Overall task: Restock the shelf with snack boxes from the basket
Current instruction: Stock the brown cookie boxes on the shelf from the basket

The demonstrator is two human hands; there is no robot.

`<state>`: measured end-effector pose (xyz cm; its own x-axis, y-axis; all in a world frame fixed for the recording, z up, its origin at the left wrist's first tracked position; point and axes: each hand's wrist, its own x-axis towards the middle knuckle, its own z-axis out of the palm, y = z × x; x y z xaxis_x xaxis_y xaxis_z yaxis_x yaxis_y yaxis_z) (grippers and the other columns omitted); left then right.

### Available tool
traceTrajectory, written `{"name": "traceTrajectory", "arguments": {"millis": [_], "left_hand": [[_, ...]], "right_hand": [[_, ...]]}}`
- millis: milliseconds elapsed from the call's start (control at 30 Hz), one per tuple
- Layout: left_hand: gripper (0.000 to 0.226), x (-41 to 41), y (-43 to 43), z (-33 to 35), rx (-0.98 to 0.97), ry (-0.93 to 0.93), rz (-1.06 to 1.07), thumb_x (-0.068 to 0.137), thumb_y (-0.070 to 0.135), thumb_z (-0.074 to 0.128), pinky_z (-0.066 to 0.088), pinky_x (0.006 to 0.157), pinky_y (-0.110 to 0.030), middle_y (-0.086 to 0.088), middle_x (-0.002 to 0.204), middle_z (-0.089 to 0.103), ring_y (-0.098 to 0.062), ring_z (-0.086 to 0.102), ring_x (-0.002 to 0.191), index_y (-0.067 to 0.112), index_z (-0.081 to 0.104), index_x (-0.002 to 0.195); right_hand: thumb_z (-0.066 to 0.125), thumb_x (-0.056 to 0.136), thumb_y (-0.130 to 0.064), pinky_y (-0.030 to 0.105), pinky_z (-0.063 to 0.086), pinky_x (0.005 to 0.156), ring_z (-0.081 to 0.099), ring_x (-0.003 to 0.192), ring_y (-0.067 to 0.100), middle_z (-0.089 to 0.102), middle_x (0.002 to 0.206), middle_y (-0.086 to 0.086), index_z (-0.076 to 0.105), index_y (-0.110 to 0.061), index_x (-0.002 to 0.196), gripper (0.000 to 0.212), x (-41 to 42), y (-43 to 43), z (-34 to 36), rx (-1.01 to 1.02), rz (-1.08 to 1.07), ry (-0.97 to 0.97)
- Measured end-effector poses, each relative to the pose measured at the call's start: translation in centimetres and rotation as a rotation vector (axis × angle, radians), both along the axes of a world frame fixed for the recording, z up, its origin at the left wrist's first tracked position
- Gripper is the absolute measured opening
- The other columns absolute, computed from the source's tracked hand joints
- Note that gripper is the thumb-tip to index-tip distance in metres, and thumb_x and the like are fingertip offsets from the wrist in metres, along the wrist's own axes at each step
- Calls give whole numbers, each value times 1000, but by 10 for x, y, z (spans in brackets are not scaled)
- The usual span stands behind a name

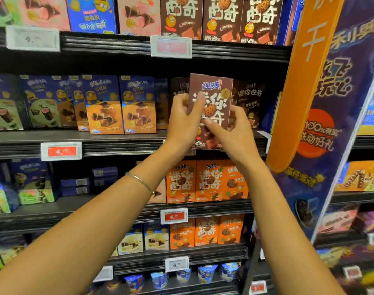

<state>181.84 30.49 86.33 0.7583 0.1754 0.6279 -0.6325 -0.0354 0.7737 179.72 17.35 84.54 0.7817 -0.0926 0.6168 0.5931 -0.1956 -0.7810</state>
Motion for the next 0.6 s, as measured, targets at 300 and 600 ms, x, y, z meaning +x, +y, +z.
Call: {"name": "traceTrajectory", "arguments": {"millis": [300,600], "left_hand": [[61,31,-10,23,964,-408,679,102,56,51,37,110,-45,-4,151,51,-26,45,142,19,50,150],[79,52,-8,36,1279,-242,805,92,53,71,35,113,-60,-9,156,42,-37,39,144,22,36,156]], "right_hand": [[71,91,-26,32,47,102,55,121,11,56,131,-3,43,-17,142,59,23,-49,1,83,-534,-134],[63,97,-29,56,34,113,33,145,34,33,157,11,21,-17,158,75,52,-23,-3,-33,-939,12]]}}
